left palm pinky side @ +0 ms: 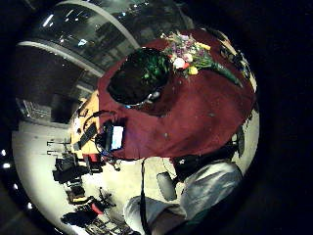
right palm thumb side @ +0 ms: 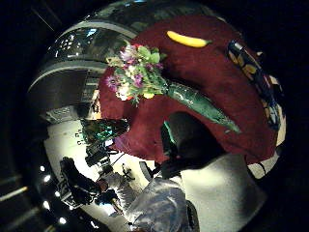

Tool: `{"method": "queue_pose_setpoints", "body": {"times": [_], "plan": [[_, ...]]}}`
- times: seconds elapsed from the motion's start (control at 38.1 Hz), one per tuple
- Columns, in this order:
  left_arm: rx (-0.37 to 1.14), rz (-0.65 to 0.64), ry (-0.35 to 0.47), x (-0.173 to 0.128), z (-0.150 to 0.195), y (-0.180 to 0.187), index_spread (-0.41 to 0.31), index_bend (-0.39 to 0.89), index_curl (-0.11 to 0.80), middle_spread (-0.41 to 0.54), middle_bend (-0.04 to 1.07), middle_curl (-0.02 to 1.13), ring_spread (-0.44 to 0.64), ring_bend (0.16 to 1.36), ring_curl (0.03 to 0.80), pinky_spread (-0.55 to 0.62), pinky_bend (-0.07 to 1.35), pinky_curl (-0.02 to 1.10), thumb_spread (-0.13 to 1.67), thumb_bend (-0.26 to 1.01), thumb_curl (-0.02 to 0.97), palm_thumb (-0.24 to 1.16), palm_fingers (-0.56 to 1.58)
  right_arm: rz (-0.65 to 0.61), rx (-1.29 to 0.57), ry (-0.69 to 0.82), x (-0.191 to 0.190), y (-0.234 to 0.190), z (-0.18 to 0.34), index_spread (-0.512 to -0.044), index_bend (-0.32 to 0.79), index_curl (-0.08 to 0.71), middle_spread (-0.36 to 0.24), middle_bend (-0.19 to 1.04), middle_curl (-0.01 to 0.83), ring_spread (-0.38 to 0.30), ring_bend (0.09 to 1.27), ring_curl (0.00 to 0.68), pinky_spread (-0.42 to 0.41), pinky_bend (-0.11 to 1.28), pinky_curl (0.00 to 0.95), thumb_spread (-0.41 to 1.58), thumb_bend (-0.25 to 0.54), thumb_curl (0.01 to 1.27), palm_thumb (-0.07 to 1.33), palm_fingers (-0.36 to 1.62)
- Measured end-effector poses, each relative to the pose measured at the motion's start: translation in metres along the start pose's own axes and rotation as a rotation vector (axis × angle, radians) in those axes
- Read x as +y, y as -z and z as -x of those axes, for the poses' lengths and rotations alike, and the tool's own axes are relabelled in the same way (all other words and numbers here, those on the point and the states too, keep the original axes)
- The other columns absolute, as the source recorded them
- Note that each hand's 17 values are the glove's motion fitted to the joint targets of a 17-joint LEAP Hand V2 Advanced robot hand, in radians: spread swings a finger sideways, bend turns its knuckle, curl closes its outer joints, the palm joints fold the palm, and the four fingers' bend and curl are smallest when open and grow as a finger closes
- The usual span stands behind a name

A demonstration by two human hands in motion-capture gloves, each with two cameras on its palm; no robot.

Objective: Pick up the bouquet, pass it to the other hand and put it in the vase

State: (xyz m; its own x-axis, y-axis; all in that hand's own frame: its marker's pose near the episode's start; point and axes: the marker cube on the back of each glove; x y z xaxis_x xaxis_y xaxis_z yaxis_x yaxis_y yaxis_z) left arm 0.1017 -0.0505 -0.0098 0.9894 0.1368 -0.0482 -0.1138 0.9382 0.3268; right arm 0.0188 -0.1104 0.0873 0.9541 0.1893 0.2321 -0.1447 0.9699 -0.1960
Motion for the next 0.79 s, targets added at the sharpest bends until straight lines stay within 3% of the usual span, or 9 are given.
{"method": "queue_pose_setpoints", "body": {"times": [0.11,0.26,0.39,0.63,0.79], "plan": [[0.003,0.001,-0.004,0.0,-0.001,-0.001,0.035,0.12,0.206,0.26,0.2,0.3,0.35,0.65,0.268,0.32,0.52,0.33,1.25,-0.01,0.267,0.26,0.05,0.049,-0.024,-0.025,-0.022,-0.034,-0.011,-0.176,0.03,0.055,0.025,0.3,0.383,-0.034,0.72,0.371,0.119,0.79,0.387,1.1,-0.018,0.34,0.49,0.48],[0.001,0.006,0.003,0.0,0.0,0.001,0.034,0.13,0.209,0.26,0.2,0.31,0.35,0.66,0.27,0.32,0.52,0.33,1.25,-0.01,0.271,0.26,0.04,0.147,-0.044,-0.026,-0.02,-0.074,-0.012,-0.171,0.04,0.053,0.012,0.31,0.395,-0.051,0.73,0.377,0.105,0.8,0.385,1.08,-0.019,0.35,0.5,0.48],[-0.002,0.014,0.013,-0.002,0.003,-0.001,0.033,0.13,0.211,0.261,0.2,0.31,0.35,0.66,0.272,0.32,0.52,0.33,1.25,-0.01,0.273,0.27,0.04,0.174,-0.021,-0.02,0.008,-0.084,0.001,-0.17,0.04,0.052,0.006,0.32,0.405,-0.065,0.73,0.381,0.098,0.8,0.381,1.07,-0.021,0.35,0.52,0.48],[0.006,0.021,0.021,-0.001,0.007,-0.002,0.033,0.13,0.214,0.261,0.2,0.32,0.35,0.65,0.271,0.32,0.52,0.34,1.25,-0.01,0.275,0.27,0.04,0.136,0.059,-0.053,0.005,-0.1,0.005,-0.162,0.06,0.063,-0.019,0.36,0.423,-0.079,0.71,0.38,0.078,0.78,0.372,1.05,-0.012,0.37,0.57,0.5],[0.003,0.017,0.024,0.003,0.009,0.003,0.033,0.13,0.216,0.261,0.2,0.33,0.35,0.65,0.27,0.32,0.52,0.34,1.25,-0.01,0.275,0.27,0.04,0.148,0.103,-0.077,0.008,-0.103,0.005,-0.179,0.08,0.079,-0.058,0.41,0.442,-0.11,0.68,0.378,0.029,0.75,0.362,1.05,0.02,0.4,0.68,0.56]]}}
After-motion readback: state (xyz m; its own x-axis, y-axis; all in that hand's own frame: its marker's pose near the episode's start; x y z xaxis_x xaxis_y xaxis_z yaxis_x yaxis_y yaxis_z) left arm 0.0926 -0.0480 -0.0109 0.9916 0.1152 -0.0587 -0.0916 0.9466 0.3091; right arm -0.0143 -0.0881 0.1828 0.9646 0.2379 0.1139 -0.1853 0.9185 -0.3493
